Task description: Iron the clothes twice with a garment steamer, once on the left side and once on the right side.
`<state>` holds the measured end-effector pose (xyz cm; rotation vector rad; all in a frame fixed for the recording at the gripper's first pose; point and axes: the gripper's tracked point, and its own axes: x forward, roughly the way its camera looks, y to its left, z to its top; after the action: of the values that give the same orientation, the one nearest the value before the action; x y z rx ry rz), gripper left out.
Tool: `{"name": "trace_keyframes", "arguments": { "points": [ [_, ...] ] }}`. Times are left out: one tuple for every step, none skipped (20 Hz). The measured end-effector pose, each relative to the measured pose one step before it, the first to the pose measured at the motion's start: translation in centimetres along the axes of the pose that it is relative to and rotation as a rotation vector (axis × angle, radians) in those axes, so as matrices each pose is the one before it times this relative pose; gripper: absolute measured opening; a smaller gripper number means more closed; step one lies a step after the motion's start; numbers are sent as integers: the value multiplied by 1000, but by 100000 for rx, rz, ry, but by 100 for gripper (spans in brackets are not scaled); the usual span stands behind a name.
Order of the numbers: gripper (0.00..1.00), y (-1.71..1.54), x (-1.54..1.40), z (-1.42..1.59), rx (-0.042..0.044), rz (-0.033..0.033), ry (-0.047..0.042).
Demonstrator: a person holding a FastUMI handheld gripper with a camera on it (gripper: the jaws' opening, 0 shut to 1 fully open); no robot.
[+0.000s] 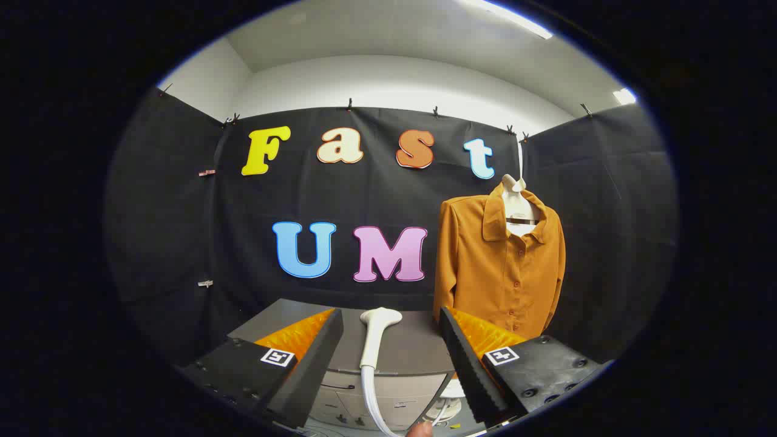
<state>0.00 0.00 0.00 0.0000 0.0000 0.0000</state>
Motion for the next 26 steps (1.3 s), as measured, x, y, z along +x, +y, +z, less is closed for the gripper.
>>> {"name": "trace_keyframes", "arguments": {
  "points": [
    [98, 254, 113, 108, -400, -305, -246],
    [97, -146, 7, 47, -572, -652, -41],
    [98, -137, -91, 45, -36, -180, -296],
    [97, 85, -27, 137, 125, 186, -82],
    [98, 172, -62, 15, -213, -36, 288],
    [98, -9, 18, -27, -586, 89, 110],
    [98, 23, -34, 30, -528, -90, -128],
    [98, 95, -103, -61, -19, 229, 305],
    [98, 438, -206, -230, 768, 2174, 415],
    [98, 407, -258, -99, 834, 1390, 153],
    [98, 10, -132, 12, -130, 216, -101],
    [97, -61, -128, -35, -719, -339, 172],
    [97, -15, -168, -123, -580, -112, 145],
    [98, 197, -178, -62, -162, 477, 312],
    [98, 108, -119, -121, 26, 617, 126],
    [97, -175, -123, -36, 10, -157, 97],
    [98, -76, -81, 26, -38, -181, -6],
    [98, 33, -208, -118, 177, -78, 148],
    [98, 94, -163, -29, 175, 294, 18],
    [97, 35, -54, -80, 93, 358, 110],
    [98, 95, -21, -69, -190, 312, 222],
    [98, -172, -95, -69, -234, -224, 253],
    [98, 70, -151, -15, -22, 283, 167],
    [98, 120, 11, -106, 174, 205, 406],
    [98, 112, -24, -200, 305, 342, 858],
    [98, -74, 177, -362, 587, -41, 1086]
  ]
}}
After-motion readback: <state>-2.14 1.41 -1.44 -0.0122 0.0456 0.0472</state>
